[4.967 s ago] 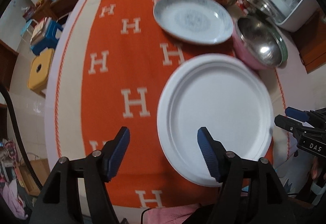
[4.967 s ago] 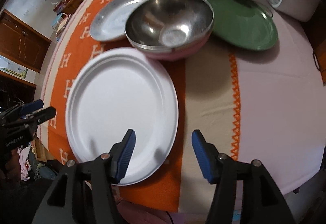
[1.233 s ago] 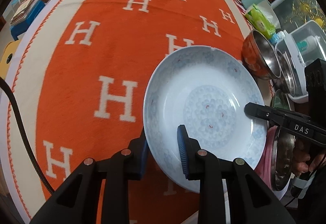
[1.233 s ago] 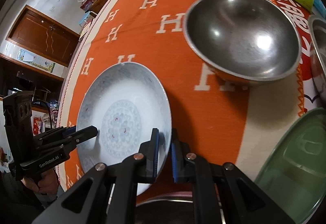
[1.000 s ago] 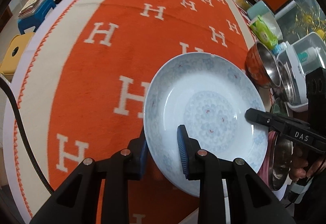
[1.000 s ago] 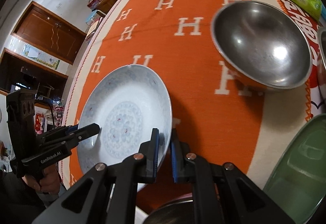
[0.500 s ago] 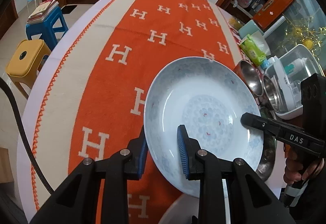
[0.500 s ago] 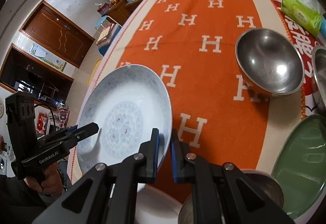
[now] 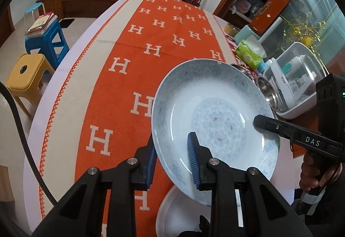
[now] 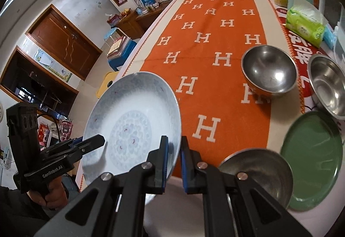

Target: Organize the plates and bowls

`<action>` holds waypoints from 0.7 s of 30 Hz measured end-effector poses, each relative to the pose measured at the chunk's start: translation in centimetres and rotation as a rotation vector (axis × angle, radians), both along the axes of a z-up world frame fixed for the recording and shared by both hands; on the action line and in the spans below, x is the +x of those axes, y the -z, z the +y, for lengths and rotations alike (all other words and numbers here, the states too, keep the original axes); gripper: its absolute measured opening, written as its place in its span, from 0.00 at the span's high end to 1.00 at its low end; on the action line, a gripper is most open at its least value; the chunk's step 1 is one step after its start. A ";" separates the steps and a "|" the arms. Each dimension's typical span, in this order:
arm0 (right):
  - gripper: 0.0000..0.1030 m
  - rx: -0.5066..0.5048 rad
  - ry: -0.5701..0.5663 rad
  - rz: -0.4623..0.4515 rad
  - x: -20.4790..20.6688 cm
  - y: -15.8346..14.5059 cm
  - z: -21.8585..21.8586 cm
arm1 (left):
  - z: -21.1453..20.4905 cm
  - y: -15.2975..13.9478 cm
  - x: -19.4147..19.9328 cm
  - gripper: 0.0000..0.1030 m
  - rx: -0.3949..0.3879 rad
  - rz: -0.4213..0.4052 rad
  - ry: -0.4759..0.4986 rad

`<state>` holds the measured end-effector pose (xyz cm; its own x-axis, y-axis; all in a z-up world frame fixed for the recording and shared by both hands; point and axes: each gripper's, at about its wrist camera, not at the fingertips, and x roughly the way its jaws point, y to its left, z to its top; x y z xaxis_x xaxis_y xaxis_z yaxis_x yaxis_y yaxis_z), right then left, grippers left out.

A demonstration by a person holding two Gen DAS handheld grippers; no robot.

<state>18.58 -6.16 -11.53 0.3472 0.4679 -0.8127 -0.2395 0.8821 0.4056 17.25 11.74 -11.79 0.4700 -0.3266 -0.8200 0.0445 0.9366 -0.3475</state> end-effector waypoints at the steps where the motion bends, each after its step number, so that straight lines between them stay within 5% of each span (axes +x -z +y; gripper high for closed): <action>1: 0.90 -0.002 0.004 -0.005 -0.5 -0.2 -0.1 | -0.1 -0.4 -0.4 0.76 0.002 -0.009 0.007; 21: 0.89 0.002 0.102 -0.031 -10.1 -0.9 -3.8 | -3.9 -2.4 -8.3 0.76 0.021 -0.027 0.102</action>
<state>8.50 -9.93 -10.68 0.4183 0.4302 -0.8000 -0.1610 0.9019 0.4009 8.94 7.80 -9.42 0.4568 -0.3567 -0.8149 0.1492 0.9338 -0.3251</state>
